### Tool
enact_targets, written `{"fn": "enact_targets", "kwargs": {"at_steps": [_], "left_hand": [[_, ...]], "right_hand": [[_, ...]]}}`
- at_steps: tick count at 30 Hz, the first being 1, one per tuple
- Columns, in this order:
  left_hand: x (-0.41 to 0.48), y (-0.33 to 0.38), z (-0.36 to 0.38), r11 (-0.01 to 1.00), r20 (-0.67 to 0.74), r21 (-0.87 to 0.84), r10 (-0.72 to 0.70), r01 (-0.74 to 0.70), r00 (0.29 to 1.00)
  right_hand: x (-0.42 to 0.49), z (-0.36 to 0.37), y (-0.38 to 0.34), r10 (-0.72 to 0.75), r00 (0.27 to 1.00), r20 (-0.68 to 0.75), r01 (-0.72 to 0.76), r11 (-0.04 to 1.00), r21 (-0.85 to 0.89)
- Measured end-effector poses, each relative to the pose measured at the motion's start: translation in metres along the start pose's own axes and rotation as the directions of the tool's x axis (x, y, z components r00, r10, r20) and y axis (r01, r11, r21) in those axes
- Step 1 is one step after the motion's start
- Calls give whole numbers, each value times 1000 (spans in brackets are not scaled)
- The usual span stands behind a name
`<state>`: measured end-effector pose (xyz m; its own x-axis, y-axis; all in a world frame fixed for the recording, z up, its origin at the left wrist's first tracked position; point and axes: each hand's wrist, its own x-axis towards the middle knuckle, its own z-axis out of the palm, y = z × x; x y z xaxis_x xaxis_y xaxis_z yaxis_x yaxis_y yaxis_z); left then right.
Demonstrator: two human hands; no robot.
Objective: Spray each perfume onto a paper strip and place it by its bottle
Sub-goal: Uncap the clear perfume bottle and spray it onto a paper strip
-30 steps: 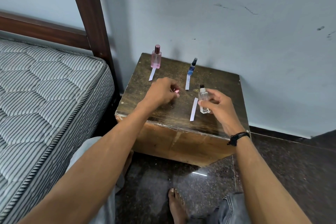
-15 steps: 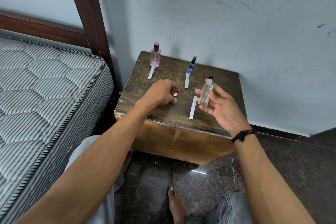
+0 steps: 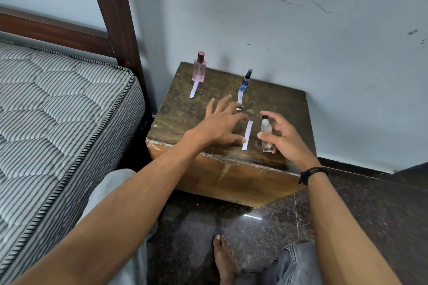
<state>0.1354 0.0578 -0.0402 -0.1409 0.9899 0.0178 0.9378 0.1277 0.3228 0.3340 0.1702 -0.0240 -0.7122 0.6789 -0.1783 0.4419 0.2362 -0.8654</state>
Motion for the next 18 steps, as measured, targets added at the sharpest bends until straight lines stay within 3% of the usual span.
{"fn": "enact_targets", "kwargs": {"at_steps": [8,18], "left_hand": [[7,3,10,994,55,108,22,-28,998],[8,4,9,996,113,90,-30,20,993]], "right_hand": [[3,10,9,15,1000,-5,-16,968,-249],[3,17,10,-57,998,1,54,928,-369]]}}
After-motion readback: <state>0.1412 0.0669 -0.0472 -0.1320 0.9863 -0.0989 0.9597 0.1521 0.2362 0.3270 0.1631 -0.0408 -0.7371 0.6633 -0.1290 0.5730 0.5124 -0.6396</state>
